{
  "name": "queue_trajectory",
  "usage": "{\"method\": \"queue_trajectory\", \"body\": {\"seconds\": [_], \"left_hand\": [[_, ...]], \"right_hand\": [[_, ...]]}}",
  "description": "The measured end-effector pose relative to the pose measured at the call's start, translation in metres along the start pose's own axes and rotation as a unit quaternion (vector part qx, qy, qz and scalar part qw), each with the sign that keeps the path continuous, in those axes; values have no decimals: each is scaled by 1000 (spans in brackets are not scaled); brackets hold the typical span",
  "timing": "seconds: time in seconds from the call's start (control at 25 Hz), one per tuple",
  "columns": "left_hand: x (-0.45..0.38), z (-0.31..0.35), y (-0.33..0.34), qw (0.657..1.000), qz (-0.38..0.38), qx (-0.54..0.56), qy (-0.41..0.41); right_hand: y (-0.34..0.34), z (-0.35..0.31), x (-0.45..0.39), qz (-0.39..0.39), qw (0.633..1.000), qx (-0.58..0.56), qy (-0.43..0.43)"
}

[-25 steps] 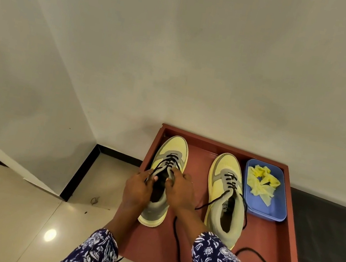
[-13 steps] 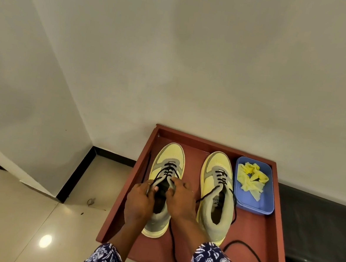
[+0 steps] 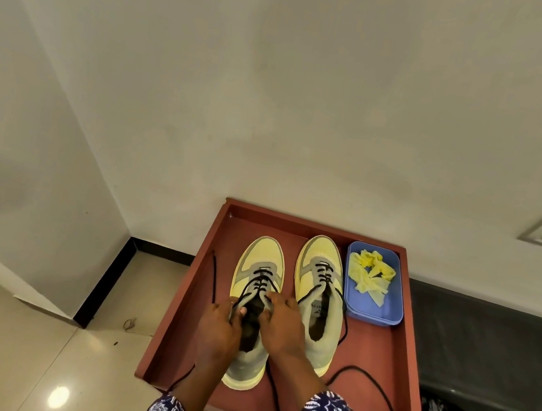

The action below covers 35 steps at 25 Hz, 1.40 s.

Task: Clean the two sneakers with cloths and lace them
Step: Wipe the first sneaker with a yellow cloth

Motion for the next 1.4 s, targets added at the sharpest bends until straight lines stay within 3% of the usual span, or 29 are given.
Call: {"method": "queue_trajectory", "body": {"seconds": [0.52,0.72,0.96,1.16,1.4], "left_hand": [[5,14,-7,1000,0,-5,-9],[-6,46,-9,999,23,1,44],[-14,101,28,991,11,36,129],[-7,145,76,977,-53,43,202],[1,172,136,961,-147,10,233]], "right_hand": [[-9,3,2,-4,998,-53,21],[-33,1,-9,57,996,-63,-22],[-72,30,-37,119,990,-76,-7],[-106,78,-62,126,991,-21,27],[-117,140,-97,121,990,26,63]]}}
Point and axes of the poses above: each hand's wrist, its own x-axis away from the middle knuckle, its own y-axis out of the palm, z = x × y, the point moved 2 cm from there along -x, towards the middle knuckle, and after that the axes turned 13 degrees about z, right-handed, at the moved point
